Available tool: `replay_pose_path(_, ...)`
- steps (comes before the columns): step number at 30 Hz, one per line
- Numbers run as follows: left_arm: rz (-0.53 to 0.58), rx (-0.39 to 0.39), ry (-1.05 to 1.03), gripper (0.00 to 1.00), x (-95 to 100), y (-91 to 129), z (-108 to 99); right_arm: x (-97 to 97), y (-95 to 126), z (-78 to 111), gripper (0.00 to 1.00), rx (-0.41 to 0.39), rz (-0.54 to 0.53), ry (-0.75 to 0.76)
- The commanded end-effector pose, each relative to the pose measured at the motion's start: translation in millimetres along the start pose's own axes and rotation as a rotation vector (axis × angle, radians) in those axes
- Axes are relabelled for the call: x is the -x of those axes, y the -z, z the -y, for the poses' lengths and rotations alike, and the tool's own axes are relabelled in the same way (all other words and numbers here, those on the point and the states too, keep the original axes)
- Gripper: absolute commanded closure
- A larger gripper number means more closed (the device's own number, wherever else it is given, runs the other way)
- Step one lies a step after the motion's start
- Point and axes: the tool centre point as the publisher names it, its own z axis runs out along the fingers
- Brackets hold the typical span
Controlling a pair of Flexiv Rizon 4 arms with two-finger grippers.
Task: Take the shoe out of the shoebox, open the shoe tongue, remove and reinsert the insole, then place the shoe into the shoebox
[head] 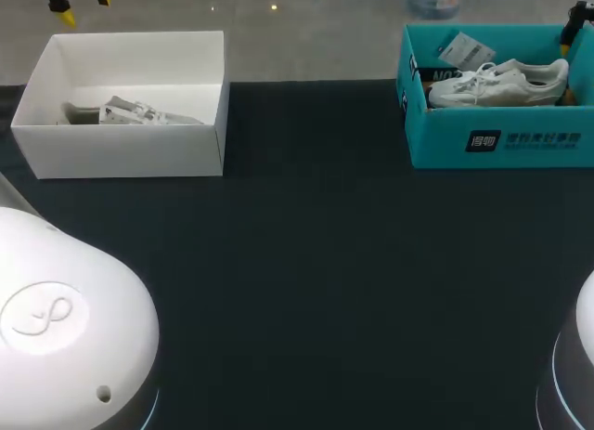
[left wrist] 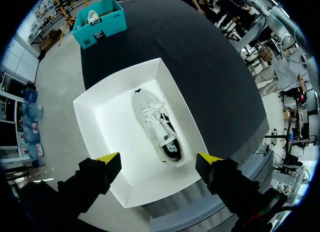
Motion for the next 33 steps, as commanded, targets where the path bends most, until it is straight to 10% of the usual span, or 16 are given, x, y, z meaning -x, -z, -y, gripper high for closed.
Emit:
replay_pose_path(1,-0.001,0.0,-0.001,0.0,0.2,0.2,-0.5,-9.0,-39.5,-44.8,0.0,-0.047,0.02,-0.019)
replay_pose_path(33,-0.001,0.0,-0.001,0.0,0.2,0.2,-0.5,8.1,-129.1,-54.1,0.0,-0.271,0.014,0.166)
